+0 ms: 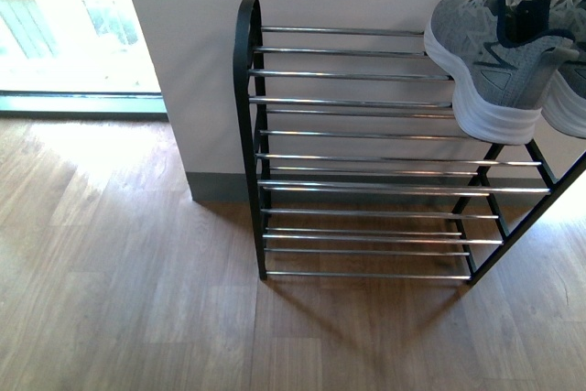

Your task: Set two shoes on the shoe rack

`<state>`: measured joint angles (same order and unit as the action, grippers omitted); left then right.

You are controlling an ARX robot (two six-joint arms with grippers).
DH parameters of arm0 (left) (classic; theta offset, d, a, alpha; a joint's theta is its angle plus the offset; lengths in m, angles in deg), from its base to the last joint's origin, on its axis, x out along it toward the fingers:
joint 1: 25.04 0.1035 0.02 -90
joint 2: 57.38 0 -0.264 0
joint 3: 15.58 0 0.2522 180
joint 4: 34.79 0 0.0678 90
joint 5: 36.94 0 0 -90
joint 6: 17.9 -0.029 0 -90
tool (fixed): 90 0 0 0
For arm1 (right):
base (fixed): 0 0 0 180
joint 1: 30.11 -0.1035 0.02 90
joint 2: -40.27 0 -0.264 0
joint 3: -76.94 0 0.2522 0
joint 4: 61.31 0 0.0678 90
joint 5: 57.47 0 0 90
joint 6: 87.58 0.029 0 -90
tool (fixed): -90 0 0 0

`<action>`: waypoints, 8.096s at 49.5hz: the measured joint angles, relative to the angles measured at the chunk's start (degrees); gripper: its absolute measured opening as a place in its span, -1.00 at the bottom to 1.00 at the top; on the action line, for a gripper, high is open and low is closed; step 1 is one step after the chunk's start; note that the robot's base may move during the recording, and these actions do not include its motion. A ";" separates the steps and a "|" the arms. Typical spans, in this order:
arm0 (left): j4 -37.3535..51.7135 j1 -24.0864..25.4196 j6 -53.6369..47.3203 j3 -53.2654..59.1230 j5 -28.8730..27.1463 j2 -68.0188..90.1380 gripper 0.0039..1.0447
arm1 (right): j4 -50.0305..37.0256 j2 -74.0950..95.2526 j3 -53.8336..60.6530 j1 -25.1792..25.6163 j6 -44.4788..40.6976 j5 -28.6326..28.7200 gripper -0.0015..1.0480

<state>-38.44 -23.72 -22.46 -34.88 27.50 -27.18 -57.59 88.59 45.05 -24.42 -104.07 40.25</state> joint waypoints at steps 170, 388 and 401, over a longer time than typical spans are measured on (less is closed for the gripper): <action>0.00 0.00 0.00 0.00 0.02 0.00 -0.97 | -25.20 81.31 -53.13 -8.87 -21.18 -20.13 -0.68; 0.00 -0.02 0.00 0.00 0.02 0.00 -0.97 | -0.96 -37.42 17.09 -5.49 15.89 -7.74 -0.97; 0.02 -0.02 0.00 0.00 0.02 -0.02 -0.97 | 9.84 -47.80 17.09 -5.49 15.91 -7.76 -0.97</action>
<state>-38.42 -23.74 -22.46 -34.88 27.52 -27.20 -47.76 40.78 62.14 -29.90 -88.16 32.49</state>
